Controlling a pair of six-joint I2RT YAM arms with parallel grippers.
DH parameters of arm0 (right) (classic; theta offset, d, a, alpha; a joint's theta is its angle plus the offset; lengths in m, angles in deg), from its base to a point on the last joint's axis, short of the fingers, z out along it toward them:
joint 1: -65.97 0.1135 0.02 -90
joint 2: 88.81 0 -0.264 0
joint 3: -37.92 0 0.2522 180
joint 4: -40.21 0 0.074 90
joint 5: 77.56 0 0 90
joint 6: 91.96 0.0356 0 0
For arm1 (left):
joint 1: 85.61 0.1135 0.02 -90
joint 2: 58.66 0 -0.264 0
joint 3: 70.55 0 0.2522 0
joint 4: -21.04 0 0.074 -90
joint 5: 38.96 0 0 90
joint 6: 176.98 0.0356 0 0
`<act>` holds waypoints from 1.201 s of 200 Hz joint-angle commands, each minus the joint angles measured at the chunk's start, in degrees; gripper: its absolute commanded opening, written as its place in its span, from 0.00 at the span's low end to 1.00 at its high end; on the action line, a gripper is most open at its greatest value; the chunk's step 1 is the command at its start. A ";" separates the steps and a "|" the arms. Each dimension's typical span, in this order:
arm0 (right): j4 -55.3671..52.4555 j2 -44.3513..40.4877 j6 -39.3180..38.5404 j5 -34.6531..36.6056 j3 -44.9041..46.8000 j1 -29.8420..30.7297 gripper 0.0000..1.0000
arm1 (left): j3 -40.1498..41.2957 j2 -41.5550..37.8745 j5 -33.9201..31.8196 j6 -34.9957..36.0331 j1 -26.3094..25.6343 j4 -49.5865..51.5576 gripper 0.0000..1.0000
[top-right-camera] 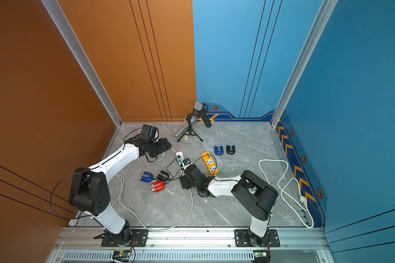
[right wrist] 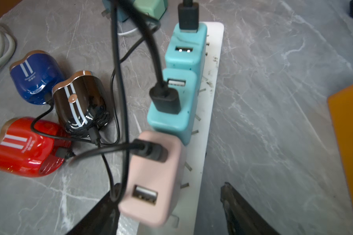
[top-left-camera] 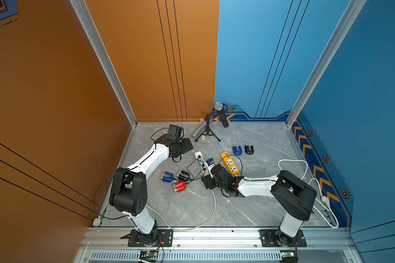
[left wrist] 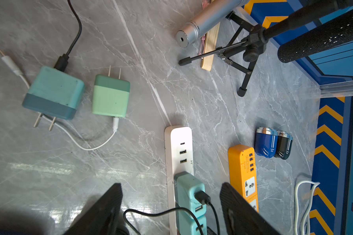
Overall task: Unplug the electric shaver
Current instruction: Pick up the socket from the center of the board.
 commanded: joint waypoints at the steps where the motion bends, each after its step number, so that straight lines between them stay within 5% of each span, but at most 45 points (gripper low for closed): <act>1: 3.35 0.83 0.02 5.74 -0.87 0.49 0.74 | 1.02 -1.27 -1.03 -1.31 -0.17 1.13 0.78; 142: 5.73 0.50 -2.51 3.15 1.41 -1.19 0.37 | 2.09 -2.15 -1.84 -2.77 -2.18 1.10 0.76; 240: 2.46 -4.17 -6.75 -6.81 4.16 -5.63 0.34 | 3.83 0.45 -4.51 -3.49 -6.23 1.11 0.76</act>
